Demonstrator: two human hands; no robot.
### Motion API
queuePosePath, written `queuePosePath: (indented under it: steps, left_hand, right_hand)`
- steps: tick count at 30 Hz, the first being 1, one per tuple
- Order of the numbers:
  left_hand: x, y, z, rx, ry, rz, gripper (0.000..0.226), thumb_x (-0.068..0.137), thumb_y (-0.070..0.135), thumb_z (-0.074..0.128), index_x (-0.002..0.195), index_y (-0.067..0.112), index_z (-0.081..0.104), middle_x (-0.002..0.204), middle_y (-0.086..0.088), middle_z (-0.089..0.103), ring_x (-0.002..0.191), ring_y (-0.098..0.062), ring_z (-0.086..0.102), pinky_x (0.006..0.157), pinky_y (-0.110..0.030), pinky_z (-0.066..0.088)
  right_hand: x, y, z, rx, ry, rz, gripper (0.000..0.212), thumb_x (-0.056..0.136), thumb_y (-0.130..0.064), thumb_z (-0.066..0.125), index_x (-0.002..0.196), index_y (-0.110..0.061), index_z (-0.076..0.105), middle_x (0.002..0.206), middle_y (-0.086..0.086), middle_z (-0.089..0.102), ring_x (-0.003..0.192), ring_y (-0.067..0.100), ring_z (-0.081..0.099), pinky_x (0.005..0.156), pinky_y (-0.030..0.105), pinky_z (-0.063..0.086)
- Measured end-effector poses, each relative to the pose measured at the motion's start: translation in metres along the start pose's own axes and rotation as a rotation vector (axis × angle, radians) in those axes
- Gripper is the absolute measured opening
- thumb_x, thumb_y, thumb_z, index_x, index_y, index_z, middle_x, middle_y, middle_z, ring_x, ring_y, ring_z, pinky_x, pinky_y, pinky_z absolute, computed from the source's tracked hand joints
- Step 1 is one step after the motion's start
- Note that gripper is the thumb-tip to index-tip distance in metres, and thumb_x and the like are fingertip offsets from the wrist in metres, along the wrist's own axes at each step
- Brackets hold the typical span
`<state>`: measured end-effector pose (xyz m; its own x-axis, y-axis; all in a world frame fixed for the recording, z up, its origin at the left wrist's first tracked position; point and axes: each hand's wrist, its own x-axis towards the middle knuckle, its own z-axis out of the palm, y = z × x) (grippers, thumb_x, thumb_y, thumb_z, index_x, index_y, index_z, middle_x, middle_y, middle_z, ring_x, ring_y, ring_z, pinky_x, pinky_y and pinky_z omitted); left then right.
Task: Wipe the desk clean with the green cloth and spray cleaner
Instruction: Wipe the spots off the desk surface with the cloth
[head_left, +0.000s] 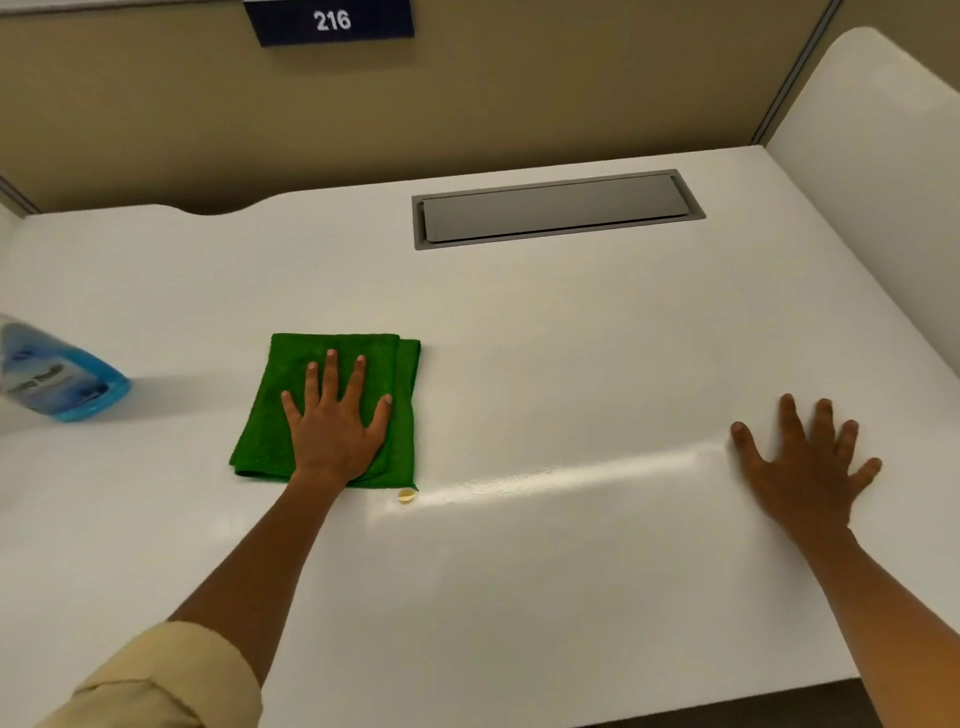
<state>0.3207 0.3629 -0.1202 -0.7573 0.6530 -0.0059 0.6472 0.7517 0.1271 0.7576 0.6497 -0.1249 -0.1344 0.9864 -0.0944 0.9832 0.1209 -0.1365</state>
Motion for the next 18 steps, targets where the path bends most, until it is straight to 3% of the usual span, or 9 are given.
queuePosePath:
  steps: [12, 18]
  left_hand:
    - [-0.012, 0.034, 0.008, 0.001, -0.002, 0.022, 0.080, 0.086, 0.071, 0.008, 0.155, 0.030, 0.012, 0.163, -0.010, 0.007, 0.149, -0.036, 0.005, 0.113, -0.069, 0.006]
    - [-0.029, 0.080, 0.012, 0.008, -0.014, 0.118, 0.077, 0.088, 0.069, 0.010, 0.155, 0.030, 0.013, 0.164, -0.009, 0.008, 0.150, -0.035, 0.005, 0.114, -0.068, 0.007]
  right_hand:
    - [-0.005, -0.020, 0.001, -0.027, -0.092, -0.045, 0.086, 0.082, -0.083, 0.018, 0.155, -0.038, 0.004, 0.165, 0.003, -0.006, 0.148, 0.041, -0.010, 0.111, 0.070, -0.005]
    - [-0.026, -0.069, 0.009, -0.051, -0.088, -0.301, 0.081, 0.083, -0.083, 0.019, 0.153, -0.044, 0.006, 0.165, -0.004, -0.004, 0.151, 0.030, -0.008, 0.113, 0.068, -0.005]
